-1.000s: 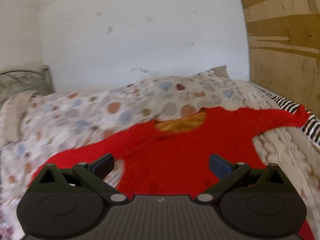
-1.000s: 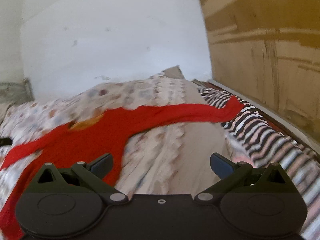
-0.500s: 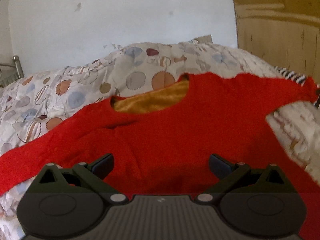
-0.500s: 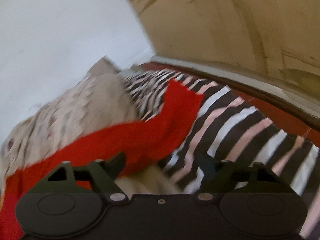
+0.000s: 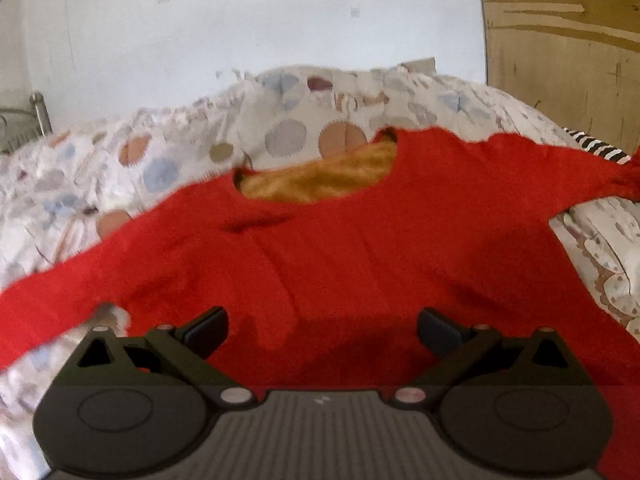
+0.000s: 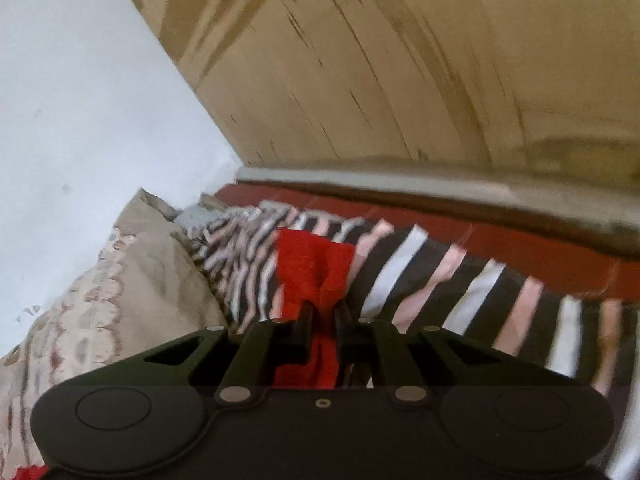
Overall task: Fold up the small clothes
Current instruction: 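Reach the right tool to the red sweater's sleeve cuff and grasp it, then carry the held sleeve with the right tool across the sweater body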
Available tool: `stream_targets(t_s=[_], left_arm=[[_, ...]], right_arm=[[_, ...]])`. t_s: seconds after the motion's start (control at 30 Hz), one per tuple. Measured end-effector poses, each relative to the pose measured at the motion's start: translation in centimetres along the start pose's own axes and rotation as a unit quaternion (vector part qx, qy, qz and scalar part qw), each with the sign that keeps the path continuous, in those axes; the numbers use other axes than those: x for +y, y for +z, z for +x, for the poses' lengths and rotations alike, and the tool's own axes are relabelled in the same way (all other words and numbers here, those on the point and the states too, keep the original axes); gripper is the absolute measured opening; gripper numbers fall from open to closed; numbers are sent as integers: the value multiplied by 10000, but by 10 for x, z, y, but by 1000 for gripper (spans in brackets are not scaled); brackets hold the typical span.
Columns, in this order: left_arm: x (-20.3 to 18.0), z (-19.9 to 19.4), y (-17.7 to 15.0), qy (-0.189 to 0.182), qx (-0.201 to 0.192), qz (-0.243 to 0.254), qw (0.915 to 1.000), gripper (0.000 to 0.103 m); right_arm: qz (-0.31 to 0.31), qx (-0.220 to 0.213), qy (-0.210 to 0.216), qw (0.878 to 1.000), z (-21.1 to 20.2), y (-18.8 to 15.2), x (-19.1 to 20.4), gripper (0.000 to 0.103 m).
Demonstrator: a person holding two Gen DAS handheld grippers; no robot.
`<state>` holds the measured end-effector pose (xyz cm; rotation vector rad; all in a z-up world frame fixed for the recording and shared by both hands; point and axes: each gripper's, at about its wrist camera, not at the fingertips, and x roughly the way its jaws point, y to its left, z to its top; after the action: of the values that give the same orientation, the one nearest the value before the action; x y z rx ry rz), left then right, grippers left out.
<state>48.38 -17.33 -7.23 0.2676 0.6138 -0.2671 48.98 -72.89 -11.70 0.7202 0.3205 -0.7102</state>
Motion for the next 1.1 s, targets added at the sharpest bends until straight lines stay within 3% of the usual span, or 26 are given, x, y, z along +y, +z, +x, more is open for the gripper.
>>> stream_targets(t_s=[0.13,0.27,0.37,0.4,0.47,0.67,0.83,0.87,0.9,1.1], left_arm=[[5,-8,5,21,-139,-88,9999,103],[8,-12,10,-109,-48,-374,9992,103],[12,-20,11,-128,-119,-368,9992,103],[13,-22,12,-93,-141,-354,9992,103],[18,-25,15,-47,-156,-383,9991,103],[30,-31,26,-32,-251,-580,9980,103],[49,-49,44,4,-433,-764,9961,103],[53,-54,47,31,-510,-793,9955,103],[58,-60,51,73,-571,-820,9950,103],[80,-73,53,164,-545,-828,9949,103]], right_arm=[[-22,114,-112,9999,-36,20,-1,10],[-184,472,-283,9983,-35,20,0,13],[-212,558,-390,9975,-27,11,-5,29],[-158,584,-396,9974,-26,8,-10,47],[69,545,-376,9978,-25,-1,-24,61],[456,159,-163,9987,-24,-13,-41,53],[951,-27,-86,9954,-20,-11,-56,26],[927,-21,-146,9956,-18,-11,-57,13],[838,-13,-230,9962,-17,-10,-56,6],[257,-313,25,9992,-46,2,-23,3]])
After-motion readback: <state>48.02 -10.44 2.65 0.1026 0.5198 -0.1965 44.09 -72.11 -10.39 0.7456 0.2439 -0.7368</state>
